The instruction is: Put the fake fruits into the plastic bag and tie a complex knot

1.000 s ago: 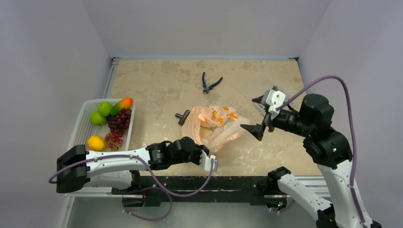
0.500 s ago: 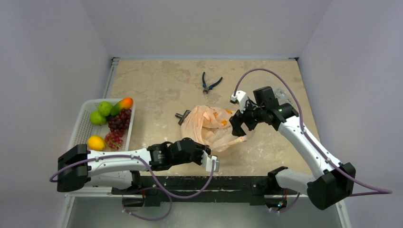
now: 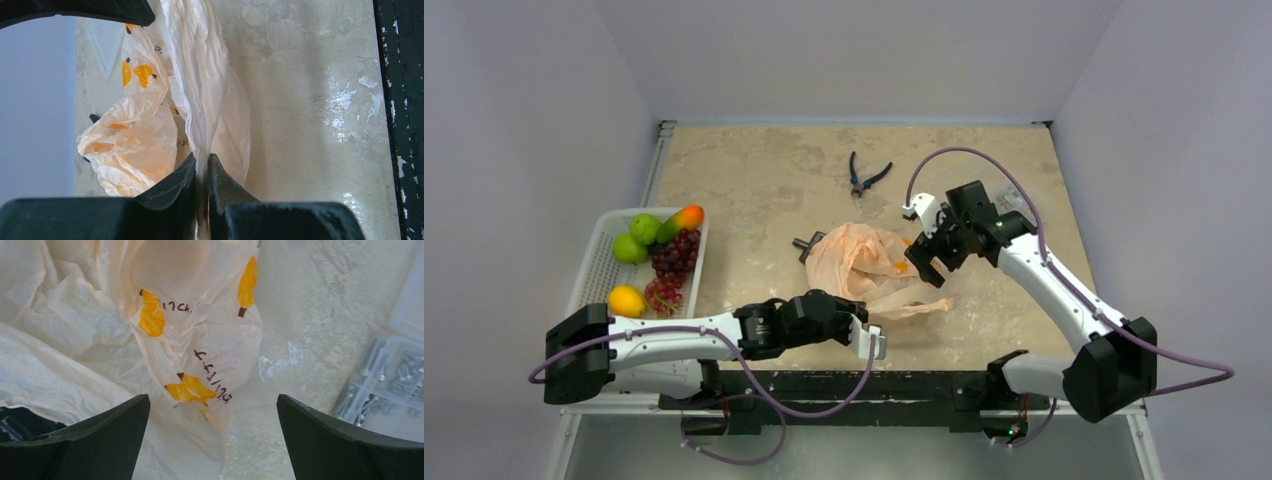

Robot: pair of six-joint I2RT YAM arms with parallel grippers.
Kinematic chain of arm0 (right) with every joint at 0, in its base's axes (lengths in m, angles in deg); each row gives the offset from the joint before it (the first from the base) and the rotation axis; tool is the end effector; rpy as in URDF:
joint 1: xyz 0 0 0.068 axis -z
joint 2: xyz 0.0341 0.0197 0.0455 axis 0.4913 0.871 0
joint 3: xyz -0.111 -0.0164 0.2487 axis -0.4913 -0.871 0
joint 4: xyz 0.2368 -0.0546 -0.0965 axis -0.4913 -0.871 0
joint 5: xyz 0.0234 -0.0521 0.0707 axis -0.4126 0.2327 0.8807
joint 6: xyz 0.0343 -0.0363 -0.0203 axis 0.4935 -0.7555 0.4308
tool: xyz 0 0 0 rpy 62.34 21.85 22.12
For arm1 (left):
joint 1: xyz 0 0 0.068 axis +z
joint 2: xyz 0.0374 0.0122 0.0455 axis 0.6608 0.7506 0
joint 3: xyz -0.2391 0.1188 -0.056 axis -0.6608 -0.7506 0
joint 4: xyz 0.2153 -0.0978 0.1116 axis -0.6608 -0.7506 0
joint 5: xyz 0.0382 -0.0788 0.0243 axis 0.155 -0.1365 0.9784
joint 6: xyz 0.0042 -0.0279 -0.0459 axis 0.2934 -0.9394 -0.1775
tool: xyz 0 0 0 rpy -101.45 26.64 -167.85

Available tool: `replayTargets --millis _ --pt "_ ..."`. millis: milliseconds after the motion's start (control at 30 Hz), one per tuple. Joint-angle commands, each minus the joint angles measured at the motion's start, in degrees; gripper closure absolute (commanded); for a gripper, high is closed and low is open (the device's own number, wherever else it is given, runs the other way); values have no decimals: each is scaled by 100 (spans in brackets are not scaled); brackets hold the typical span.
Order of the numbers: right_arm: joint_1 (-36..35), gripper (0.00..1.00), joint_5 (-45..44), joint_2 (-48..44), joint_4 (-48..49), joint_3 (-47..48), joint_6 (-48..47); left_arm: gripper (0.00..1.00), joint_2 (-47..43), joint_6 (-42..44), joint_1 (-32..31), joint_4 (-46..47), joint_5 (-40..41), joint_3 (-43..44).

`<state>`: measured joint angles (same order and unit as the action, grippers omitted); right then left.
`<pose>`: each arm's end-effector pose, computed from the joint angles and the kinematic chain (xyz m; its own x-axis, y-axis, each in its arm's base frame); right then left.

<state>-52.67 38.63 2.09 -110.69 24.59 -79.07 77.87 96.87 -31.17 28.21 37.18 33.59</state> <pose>0.2237 0.1055 0.2714 -0.4974 -0.6768 -0.5427 -0.7935 0.6078 -0.0308 0.0781 -0.2349 0.2246 0.4841 0.5954 -0.6412 0.7928 0.0116 0.6094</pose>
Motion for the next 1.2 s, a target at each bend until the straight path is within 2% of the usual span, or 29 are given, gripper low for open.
replayTargets --millis 0,67,167,267,367,400,533,567,600,733,833,933,1000,1067,1100,1167 --pt "17 1 -921 -302 408 -4 25 89 -56 98 -28 271 125 -73" --pt "116 1 -1070 -349 314 -48 -91 88 -33 109 -25 192 157 -19" --pt "182 1 -618 -256 -155 52 -301 88 -19 231 -25 265 197 -45" --pt "195 2 18 233 -884 398 -724 87 16 282 -24 391 194 -71" --pt "201 12 906 472 -1073 563 -902 86 67 309 -26 467 178 -71" --pt "205 22 1146 462 -1031 580 -866 86 79 357 -24 477 174 -67" --pt "201 76 1787 483 -1017 874 -730 84 94 481 -22 506 208 0" --pt "204 94 1867 469 -1035 1002 -695 82 93 490 -24 495 209 26" --pt "198 100 1910 437 -1016 1108 -598 80 87 494 -24 487 201 52" --pt "198 100 1947 118 -849 1361 -278 68 55 330 -24 405 60 190" --pt "204 100 1802 -129 -607 1276 -33 52 -74 136 -24 128 -89 378" --pt "202 100 1631 -173 -691 1254 -96 38 -414 -307 60 -861 -109 851" --pt "199 100 1554 -185 -717 1273 -128 29 -696 -788 289 -1669 -415 1256" --pt "203 100 1509 -231 -657 1319 -62 6 -1102 -1210 620 -2304 -1040 1526" --pt "204 100 1488 -249 -623 1350 -28 1 -1419 -1264 763 -2507 -1314 1574" --pt "199 100 1470 -248 -589 1418 3 0 -1878 -1194 936 -2770 -1610 1567"
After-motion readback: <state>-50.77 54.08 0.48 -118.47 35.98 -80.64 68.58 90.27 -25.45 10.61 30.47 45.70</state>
